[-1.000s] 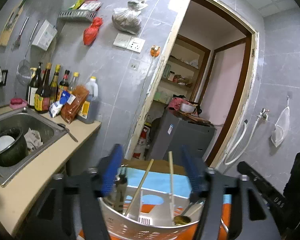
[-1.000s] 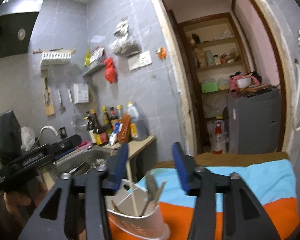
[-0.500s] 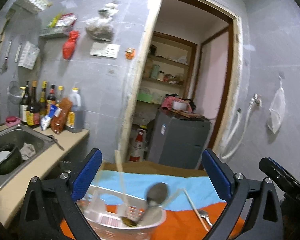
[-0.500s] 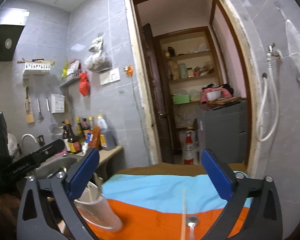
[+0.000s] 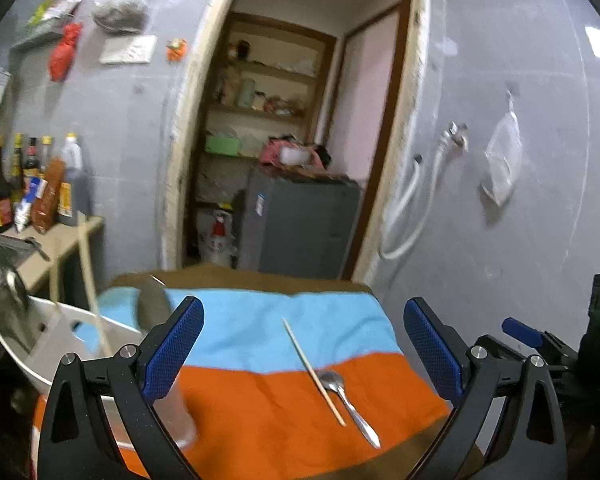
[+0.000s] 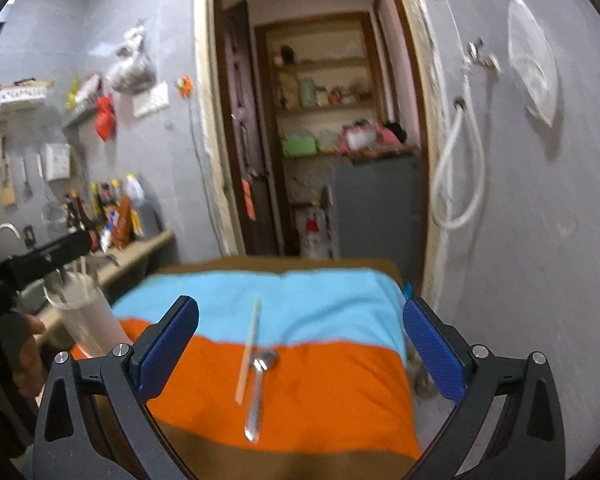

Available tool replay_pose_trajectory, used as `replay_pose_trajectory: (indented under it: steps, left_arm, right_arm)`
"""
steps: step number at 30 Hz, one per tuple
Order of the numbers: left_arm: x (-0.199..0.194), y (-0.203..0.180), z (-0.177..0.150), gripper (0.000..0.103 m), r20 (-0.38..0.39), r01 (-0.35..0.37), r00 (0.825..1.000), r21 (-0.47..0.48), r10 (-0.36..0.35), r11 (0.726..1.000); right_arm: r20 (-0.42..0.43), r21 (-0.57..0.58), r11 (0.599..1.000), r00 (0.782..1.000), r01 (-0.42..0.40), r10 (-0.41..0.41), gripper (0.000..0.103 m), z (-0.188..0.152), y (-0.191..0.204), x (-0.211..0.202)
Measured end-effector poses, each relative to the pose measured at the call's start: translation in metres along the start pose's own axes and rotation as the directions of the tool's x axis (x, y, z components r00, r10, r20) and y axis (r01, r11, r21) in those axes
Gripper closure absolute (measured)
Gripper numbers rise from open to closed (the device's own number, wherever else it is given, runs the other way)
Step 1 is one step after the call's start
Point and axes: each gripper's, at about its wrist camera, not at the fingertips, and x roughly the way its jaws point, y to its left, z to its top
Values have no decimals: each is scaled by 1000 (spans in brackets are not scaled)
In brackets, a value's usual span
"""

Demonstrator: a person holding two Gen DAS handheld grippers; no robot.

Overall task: Organize utensils
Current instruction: 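Move both tools back down over the steel spoon and wooden chopstick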

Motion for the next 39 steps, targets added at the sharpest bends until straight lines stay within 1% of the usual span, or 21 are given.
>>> replay_pose_trajectory:
  steps: [5, 9, 13, 16, 20, 23, 26, 29, 32, 35, 39]
  left_arm:
    - [23, -15, -21, 5, -69, 19, 997, 4, -19, 1000]
    - [46, -15, -38, 5, -159, -1, 987, -11, -1, 1000]
    - [71, -7, -56, 5, -257, -38, 966, -51, 24, 998]
    - [86, 2, -69, 5, -331, -92, 942, -80, 61, 993]
    - [101, 9, -80, 5, -397, -165, 909, -67, 125, 984]
    - [106, 16, -86, 5, -430, -204, 888, -55, 162, 977]
    - [111, 26, -92, 5, -461, -224, 873, -82, 162, 971]
    - [114, 33, -96, 5, -481, -237, 862, -107, 159, 966]
    - [115, 38, -98, 5, -487, -246, 859, -125, 157, 961]
    - [115, 36, -97, 5, -489, -250, 857, -120, 162, 961]
    - [114, 36, -96, 5, -490, -248, 857, -121, 160, 961]
  right_arm:
    - [-71, 32, 999, 997, 27, -25, 0, -25, -20, 1]
    - [-130, 41, 999, 991, 32, -26, 0, -43, -29, 7]
    - [-214, 48, 999, 977, 8, 3, 0, -55, -32, 23]
    - [-314, 36, 999, 949, -22, 32, 0, -65, -30, 41]
    - [-385, 25, 999, 921, -43, 49, 0, -75, -24, 56]
    - [-423, 16, 998, 904, -56, 57, 0, -79, -19, 67]
    - [-466, -6, 997, 883, -70, 59, 0, -84, -12, 78]
    - [-510, -30, 996, 859, -84, 57, 0, -89, -7, 88]
    - [-526, -65, 995, 850, -82, 36, 0, -88, -1, 97]
    - [-537, -95, 993, 844, -68, 7, 0, -86, 1, 107]
    - [-539, -121, 992, 842, -38, -33, 1, -81, 3, 121]
